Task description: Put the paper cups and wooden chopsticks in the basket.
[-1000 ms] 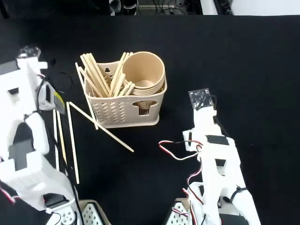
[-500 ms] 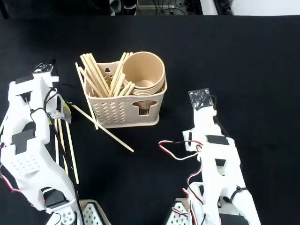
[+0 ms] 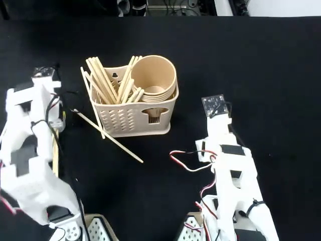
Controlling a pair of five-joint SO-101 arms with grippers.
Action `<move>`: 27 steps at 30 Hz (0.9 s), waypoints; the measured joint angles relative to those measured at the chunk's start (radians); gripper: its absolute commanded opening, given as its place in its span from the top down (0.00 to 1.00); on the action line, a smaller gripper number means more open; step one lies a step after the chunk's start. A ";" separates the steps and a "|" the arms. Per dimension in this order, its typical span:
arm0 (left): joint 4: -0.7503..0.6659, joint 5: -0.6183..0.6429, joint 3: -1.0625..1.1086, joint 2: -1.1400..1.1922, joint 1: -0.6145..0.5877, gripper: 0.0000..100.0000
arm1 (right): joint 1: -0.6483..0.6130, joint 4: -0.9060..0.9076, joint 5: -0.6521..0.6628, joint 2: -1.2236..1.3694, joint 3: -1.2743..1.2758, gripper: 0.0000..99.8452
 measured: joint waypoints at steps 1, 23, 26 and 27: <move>-0.005 -0.002 0.029 -0.064 0.000 0.97 | 0.000 0.000 0.000 0.000 0.000 0.99; -0.560 -0.003 0.710 -1.606 0.063 0.97 | 0.000 0.000 0.000 0.000 0.000 0.99; -0.632 -0.003 0.747 -1.705 0.149 0.97 | 0.000 0.000 0.000 0.000 0.000 0.99; -0.654 -0.003 0.749 -1.726 0.175 0.97 | 0.000 0.000 0.000 0.000 0.000 0.99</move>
